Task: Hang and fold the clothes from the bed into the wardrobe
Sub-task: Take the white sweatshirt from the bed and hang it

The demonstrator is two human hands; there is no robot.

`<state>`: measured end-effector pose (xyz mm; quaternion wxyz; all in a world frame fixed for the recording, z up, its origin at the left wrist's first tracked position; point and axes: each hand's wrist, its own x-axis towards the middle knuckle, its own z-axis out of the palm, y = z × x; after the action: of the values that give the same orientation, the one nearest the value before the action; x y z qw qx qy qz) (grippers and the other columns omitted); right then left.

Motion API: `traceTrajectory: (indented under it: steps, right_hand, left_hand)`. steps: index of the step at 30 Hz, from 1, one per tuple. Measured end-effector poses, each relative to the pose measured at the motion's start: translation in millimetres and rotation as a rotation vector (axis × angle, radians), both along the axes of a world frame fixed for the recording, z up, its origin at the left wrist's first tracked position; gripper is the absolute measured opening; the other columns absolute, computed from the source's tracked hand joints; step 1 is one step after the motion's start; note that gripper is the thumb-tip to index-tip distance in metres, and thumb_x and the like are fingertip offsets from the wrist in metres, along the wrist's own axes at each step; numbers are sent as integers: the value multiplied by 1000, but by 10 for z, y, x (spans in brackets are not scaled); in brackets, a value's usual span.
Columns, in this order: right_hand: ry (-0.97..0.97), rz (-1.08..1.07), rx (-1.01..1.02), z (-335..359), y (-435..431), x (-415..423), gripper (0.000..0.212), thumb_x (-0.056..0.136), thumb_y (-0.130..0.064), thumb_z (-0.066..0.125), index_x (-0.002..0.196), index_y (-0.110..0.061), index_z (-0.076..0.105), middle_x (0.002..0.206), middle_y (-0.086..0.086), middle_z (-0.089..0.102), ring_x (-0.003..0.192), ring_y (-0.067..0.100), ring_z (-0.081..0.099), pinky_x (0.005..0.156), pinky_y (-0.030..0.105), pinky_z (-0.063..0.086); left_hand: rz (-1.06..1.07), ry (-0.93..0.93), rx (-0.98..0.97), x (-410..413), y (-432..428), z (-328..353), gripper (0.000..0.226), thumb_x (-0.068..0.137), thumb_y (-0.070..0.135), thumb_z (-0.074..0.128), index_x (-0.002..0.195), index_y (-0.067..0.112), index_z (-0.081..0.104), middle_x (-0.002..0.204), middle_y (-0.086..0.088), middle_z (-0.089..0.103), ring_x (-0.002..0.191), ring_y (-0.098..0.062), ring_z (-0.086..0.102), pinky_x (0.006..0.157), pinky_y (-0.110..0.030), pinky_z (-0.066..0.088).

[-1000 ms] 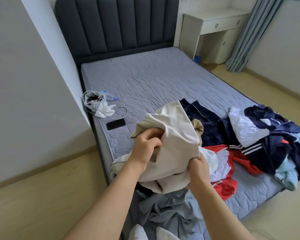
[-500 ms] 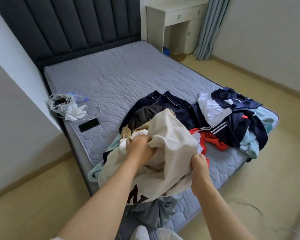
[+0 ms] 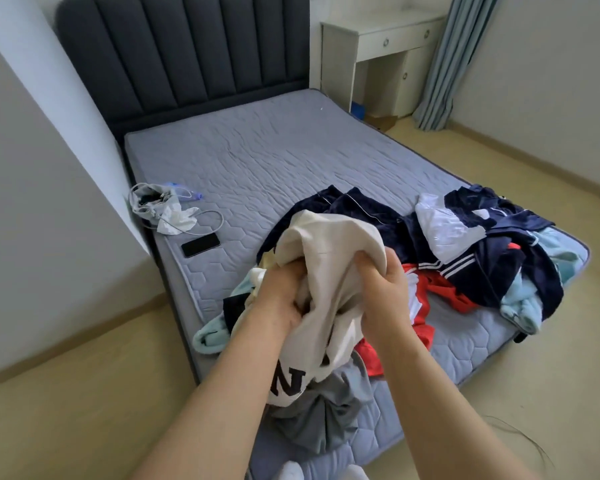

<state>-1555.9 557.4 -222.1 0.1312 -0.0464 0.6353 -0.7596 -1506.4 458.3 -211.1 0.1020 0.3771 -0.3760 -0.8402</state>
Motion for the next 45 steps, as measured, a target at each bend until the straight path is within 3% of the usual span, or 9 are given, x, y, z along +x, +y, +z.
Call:
traceTrajectory:
  steps: [8,11,17,20,23,26,29,36,45]
  right_hand:
    - [322,145,-369,1314,-435,5,27,87,-20,58,66,-35,64,74,-7,56,77,14,49,72,34,42]
    - [445,170,-382,1627,-416,-69,21,85,-22,58,69,-33,64,70,-11,57,67,5,53,62,22,45]
    - [340,243,17,1184,-430,-354,10,89,-22,55,92,-20,64,83,-4,65,73,6,60,62,22,49]
    - [124,280,175,500,-417,-349,14,89,-16,52,88,-7,62,75,3,62,71,16,56,66,31,50]
    - [-60,243,379,-219,-310,-281,22,87,-6,45,79,-17,61,74,-2,62,72,16,55,65,25,46]
    - [-204,226,554,-727,-166,-169,28,85,-3,39,101,-10,60,93,12,61,87,26,56,80,34,46]
    - [-200,152,600,-872,-73,-80,43,77,-1,44,118,-12,53,111,12,56,105,32,54,92,43,46]
    - [110,256,614,-683,-76,149,35,71,-7,63,98,-19,46,96,-6,39,96,20,47,83,32,43]
    - [278,233,811,-521,-170,148,50,76,-36,68,119,-20,50,118,3,50,109,23,46,89,36,41]
  left_hand:
    - [42,615,10,184,-111,1279,36,88,16,52,62,8,75,72,-9,72,67,-20,71,60,-30,58]
    - [43,682,-80,224,-53,1527,19,81,21,60,80,12,76,93,-8,73,94,-23,68,91,-39,52]
    - [-7,369,-144,83,-168,1096,38,85,24,60,119,9,61,101,-12,68,96,-26,66,86,-42,53]
    - [46,66,-141,18,-235,509,24,85,23,61,105,12,66,90,-11,71,85,-26,68,68,-37,56]
    - [67,-263,-175,53,-226,-112,28,87,19,59,114,15,62,101,-11,68,93,-28,64,78,-38,53]
    - [86,-434,-255,177,-153,-551,26,90,14,51,112,26,58,97,-4,64,84,-22,59,70,-30,50]
    - [111,-505,-444,230,-138,-698,23,88,11,46,104,25,56,93,-3,61,79,-20,58,60,-28,48]
    - [-50,-621,-1000,197,-248,-464,18,82,14,54,75,28,47,71,13,51,66,-9,46,53,-24,32]
    - [-335,-505,-1208,225,-231,-127,25,79,15,56,65,34,47,64,11,53,60,-3,47,49,-23,32]
